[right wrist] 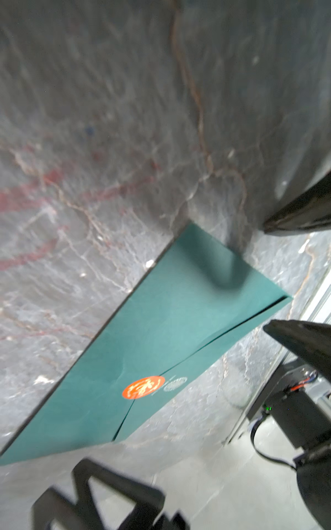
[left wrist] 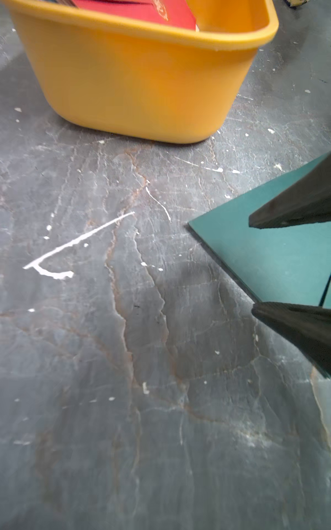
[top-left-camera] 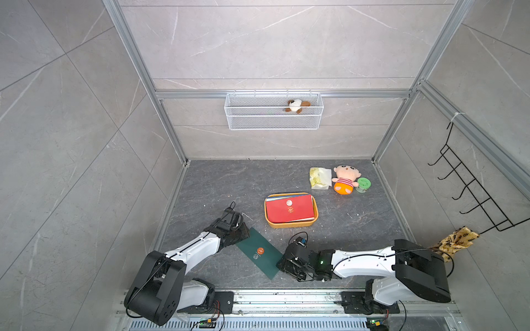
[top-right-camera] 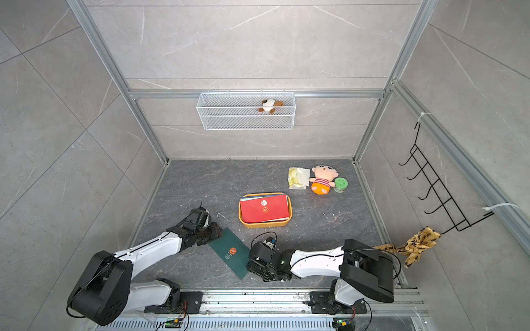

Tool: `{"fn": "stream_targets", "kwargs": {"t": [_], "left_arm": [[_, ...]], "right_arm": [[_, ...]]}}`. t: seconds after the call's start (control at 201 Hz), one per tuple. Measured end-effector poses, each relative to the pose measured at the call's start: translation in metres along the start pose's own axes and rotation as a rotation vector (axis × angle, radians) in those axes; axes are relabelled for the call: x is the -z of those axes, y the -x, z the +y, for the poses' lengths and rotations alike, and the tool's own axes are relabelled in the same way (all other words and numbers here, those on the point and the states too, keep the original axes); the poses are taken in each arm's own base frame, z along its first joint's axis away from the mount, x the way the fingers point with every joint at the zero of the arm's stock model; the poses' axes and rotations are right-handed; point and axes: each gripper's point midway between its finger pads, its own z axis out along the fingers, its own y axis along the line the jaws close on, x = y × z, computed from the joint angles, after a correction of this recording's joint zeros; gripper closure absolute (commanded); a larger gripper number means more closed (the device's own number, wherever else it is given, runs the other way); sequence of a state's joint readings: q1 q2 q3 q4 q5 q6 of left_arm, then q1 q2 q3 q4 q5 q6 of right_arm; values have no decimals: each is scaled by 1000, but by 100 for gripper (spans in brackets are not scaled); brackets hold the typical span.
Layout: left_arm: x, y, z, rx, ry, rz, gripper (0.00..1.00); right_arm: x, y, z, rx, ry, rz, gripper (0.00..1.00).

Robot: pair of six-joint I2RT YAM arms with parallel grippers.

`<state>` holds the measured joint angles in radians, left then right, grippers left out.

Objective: Put the sealed envelopes into the storage box
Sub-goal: Pick up the envelope from the center of the board.

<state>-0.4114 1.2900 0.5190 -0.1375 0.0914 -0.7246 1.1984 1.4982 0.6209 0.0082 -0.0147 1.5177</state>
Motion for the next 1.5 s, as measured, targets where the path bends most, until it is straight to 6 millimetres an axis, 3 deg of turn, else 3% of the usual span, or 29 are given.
{"fn": "stream_targets", "kwargs": {"t": [0.393, 0.712, 0.975, 1.224, 1.379, 1.503], "left_arm": [[1, -13, 4, 30, -89, -37, 53], [3, -16, 4, 64, -125, -61, 53], [3, -17, 3, 67, -133, -65, 53], [3, -17, 3, 66, -134, -65, 53], [3, -17, 3, 65, -135, -67, 53], [3, -17, 3, 64, -136, -70, 53]], "right_arm": [[-8, 6, 14, -95, 104, -31, 48], [1, 14, 7, -108, 148, -81, 48], [8, 17, 24, -123, 248, -98, 49], [10, 15, 20, -135, 207, -97, 49], [-3, 9, 7, -143, 156, -86, 49], [-6, 3, 14, -149, 167, -74, 49]]}}
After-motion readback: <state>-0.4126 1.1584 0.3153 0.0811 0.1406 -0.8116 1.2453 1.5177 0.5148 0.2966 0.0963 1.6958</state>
